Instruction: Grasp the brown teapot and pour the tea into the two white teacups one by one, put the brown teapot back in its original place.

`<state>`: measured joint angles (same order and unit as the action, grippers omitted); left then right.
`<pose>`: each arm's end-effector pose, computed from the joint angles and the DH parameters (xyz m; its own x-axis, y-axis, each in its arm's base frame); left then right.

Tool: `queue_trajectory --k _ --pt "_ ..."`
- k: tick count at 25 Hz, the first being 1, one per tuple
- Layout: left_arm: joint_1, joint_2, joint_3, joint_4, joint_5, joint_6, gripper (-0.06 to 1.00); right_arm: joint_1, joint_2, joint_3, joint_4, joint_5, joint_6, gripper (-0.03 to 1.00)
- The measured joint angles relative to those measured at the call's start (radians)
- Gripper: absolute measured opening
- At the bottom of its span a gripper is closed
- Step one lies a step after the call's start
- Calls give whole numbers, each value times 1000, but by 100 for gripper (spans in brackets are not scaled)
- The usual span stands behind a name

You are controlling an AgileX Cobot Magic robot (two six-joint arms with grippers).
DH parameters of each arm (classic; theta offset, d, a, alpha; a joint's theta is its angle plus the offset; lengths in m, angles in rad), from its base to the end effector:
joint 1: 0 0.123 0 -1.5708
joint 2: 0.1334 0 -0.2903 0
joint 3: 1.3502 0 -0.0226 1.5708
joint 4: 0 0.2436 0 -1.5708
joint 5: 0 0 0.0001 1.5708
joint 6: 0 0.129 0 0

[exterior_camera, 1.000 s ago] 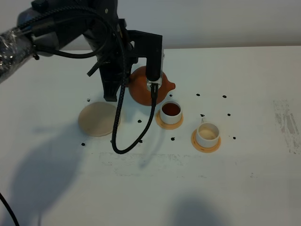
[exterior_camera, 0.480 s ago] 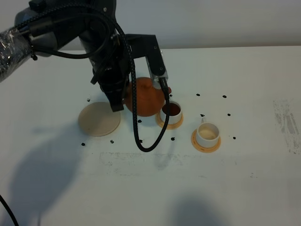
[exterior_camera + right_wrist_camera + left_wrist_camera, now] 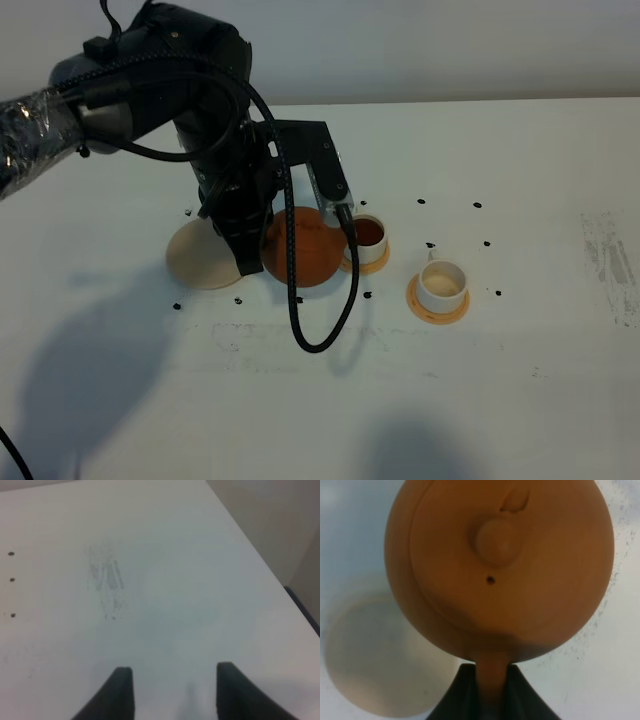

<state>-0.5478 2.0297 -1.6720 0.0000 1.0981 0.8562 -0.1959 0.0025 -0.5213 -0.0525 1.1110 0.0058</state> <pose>0.3659 -0.2232 0.1941 -0.1546 0.9792 -0.1316 0.9730 0.1740 0.1517 0.0111 -0.0084 0.2573 -0.4781 0.0770 -0.8749 0.2265 0.9733 -0.0381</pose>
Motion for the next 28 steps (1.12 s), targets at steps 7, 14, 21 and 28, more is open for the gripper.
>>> queue_trajectory --k 7,14,21,28 --pt "1 -17 23 -7 -26 0 9 0 0 0 0 0 0 40" --pt "4 -53 128 -9 -127 -3 9 0 0 0 0 0 0 40" --pt "20 -103 289 -20 -277 -10 9 0 0 0 0 0 -6 40" --pt "25 -101 384 -36 -423 -31 9 0 0 0 0 0 -6 40"
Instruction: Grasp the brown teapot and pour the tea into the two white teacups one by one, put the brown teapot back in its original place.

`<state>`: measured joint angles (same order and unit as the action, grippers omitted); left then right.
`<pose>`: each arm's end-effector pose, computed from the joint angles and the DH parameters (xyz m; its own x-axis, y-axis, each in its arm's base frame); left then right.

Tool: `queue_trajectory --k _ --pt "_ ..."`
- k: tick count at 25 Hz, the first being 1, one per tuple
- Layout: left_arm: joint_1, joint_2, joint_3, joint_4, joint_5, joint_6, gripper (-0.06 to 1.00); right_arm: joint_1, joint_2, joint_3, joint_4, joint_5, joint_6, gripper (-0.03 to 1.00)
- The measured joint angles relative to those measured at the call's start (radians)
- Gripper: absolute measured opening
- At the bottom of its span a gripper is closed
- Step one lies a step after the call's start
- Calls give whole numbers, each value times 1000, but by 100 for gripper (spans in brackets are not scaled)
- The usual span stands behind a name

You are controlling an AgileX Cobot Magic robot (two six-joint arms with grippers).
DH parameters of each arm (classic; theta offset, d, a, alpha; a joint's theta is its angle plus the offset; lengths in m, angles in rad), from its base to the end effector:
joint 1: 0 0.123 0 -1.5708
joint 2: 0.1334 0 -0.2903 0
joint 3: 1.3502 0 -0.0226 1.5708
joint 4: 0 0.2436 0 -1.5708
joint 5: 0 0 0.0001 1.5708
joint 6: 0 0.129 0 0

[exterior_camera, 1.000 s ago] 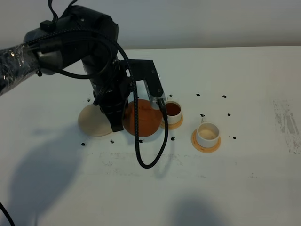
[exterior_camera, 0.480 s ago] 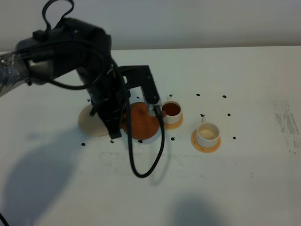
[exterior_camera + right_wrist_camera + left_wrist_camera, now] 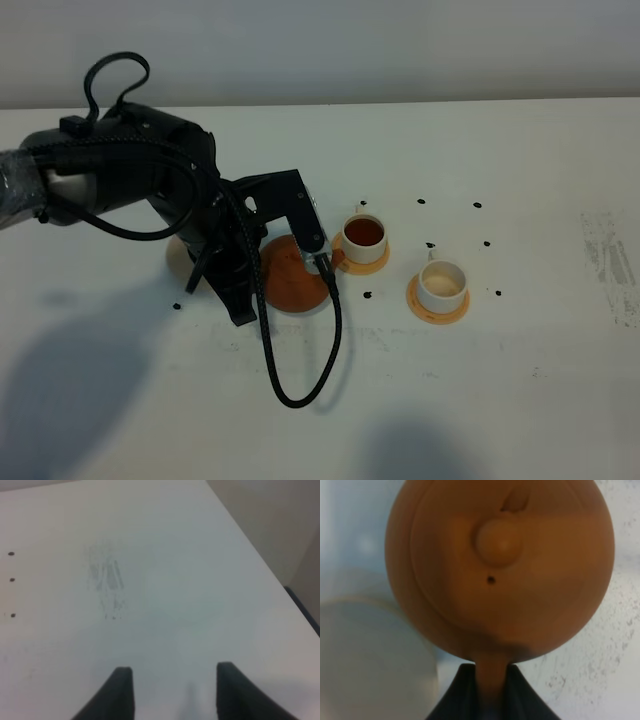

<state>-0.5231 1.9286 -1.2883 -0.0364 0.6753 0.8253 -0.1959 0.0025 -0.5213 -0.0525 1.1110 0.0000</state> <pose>0.3445 -0.2020 0.1487 -0.2083 0.9455 -0.2502 0.9372 0.2661 0.2254 0.0111 -0.0084 0.2573 -0.4794 0.0714 -0.8747 0.2237 0.9737 -0.0431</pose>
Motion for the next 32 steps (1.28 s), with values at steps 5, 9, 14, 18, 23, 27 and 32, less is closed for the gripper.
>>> queue_trajectory --k 5,9,14,18,23,27,32 --pt "0 23 3 -11 -21 -2 9 0 0 0 0 0 6 40" --pt "0 60 7 -16 -20 -2 9 0 0 0 0 0 6 40" --pt "1 69 7 -16 -21 -3 9 0 0 0 0 0 0 40" --pt "1 63 7 -16 -26 -3 9 0 0 0 0 0 0 40" --pt "1 14 7 -19 -42 -3 9 0 0 0 0 0 0 40" --pt "1 -22 -31 -9 -32 -3 9 0 0 0 0 0 0 40" --pt "0 -22 -134 22 1 -5 9 0 0 0 0 0 6 40"
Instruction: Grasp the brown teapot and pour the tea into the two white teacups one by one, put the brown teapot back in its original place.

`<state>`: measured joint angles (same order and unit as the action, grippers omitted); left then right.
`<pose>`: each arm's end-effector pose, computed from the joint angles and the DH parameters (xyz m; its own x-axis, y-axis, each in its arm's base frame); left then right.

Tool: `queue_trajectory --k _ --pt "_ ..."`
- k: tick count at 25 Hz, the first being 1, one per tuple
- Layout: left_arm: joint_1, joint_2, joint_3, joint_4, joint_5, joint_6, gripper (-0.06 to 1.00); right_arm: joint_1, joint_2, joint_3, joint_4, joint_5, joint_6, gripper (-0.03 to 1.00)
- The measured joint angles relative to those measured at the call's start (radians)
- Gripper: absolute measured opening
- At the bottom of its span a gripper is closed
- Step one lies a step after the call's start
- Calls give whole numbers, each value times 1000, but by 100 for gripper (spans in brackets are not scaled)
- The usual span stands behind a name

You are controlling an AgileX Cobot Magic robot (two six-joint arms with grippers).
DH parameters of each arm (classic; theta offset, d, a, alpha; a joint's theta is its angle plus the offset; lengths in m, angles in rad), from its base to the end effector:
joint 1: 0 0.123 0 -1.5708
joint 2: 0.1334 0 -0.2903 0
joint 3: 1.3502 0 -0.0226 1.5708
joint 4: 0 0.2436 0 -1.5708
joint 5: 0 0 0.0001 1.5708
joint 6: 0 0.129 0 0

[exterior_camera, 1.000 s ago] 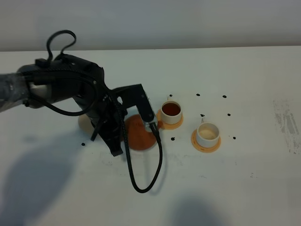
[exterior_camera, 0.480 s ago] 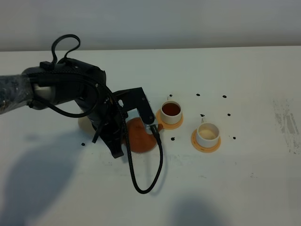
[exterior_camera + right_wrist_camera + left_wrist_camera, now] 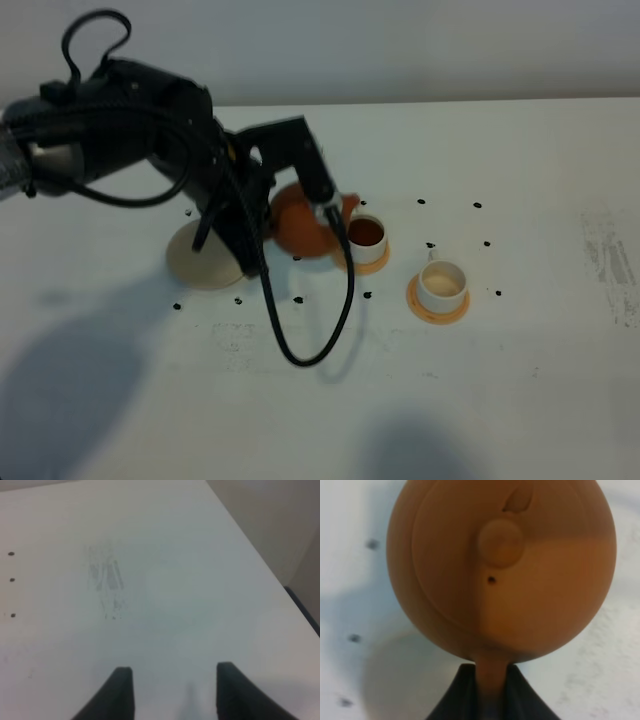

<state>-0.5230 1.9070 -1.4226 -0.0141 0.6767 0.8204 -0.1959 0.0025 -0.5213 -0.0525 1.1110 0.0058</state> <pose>0.3686 -0.2138 0.1950 -0.1612 0.9285 -0.3345 0.8984 0.2784 0.3397 0.0111 -0.0084 0.2573 -0.4781 0.0770 -0.8749 0.2265 0.9733 -0.0381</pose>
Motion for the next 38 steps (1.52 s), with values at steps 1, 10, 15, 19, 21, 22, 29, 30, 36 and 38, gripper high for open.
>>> queue_trajectory --k 1,10,15,19,21,22,29,30,36,38 --pt "-1 0 -19 4 4 0 9 0 0 0 0 0 0 40" --pt "-58 111 -238 51 123 6 9 0 0 0 0 0 -6 40" --pt "-81 204 -368 57 169 88 9 0 0 0 0 0 0 40" --pt "-101 257 -440 57 195 171 9 0 0 0 0 0 -6 40" --pt "-112 276 -468 57 196 194 9 0 0 0 0 0 0 40" --pt "-122 288 -482 61 187 228 9 0 0 0 0 0 0 40" --pt "-134 322 -486 92 146 322 9 0 0 0 0 0 0 40" --pt "-135 329 -486 100 142 335 9 0 0 0 0 0 -6 40" --pt "-140 343 -486 127 115 413 9 0 0 0 0 0 -6 40" --pt "-141 343 -486 131 99 445 9 0 0 0 0 0 -6 40"
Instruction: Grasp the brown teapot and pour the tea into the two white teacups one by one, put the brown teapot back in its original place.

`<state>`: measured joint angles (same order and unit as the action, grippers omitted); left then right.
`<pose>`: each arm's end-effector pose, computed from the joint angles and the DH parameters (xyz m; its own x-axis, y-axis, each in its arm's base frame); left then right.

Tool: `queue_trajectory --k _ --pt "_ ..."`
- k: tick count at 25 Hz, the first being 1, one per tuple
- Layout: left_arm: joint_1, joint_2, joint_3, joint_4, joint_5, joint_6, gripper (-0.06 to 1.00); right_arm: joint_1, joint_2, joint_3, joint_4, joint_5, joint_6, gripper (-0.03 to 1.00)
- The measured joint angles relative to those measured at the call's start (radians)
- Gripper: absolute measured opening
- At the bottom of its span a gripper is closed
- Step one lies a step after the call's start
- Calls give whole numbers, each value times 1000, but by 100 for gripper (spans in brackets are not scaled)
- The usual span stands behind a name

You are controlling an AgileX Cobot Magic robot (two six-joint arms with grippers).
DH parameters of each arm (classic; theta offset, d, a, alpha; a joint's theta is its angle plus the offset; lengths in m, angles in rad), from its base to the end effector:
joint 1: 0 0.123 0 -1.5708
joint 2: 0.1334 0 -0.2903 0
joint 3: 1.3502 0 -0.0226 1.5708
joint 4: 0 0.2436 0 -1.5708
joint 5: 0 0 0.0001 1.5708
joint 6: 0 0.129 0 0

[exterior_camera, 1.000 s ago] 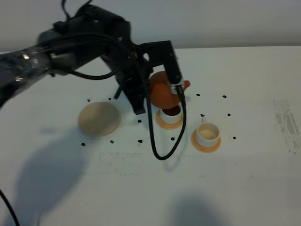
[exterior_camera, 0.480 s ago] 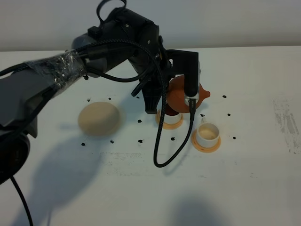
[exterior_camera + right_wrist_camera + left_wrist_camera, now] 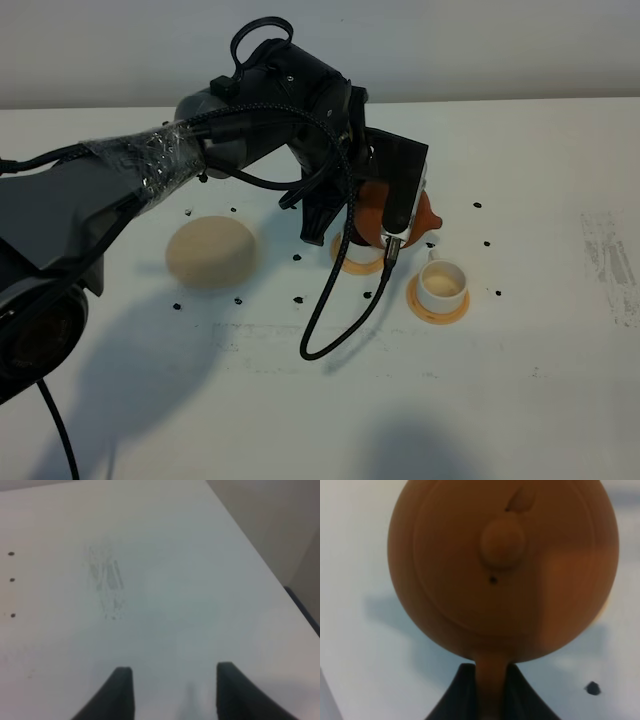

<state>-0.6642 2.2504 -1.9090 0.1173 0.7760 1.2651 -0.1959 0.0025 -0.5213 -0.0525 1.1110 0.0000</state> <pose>0.4150 -0.3115 0.1731 0.4185 0.9071 -0.0454 0.7850 -0.3361 0.5203 0.0111 -0.0084 0.2573 -0.4794 0.0714 -0.8747 0.2237 0.9737 -0.0431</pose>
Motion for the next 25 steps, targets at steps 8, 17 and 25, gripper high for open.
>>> queue_trajectory --k 8,17,25 --pt "-16 0 0 1 -65 146 9 0 0 0 0 0 0 40" --pt "-17 0 0 0 -102 301 9 0 0 0 0 0 0 40" --pt "-17 0 0 -27 -110 407 9 0 0 0 0 0 0 40"
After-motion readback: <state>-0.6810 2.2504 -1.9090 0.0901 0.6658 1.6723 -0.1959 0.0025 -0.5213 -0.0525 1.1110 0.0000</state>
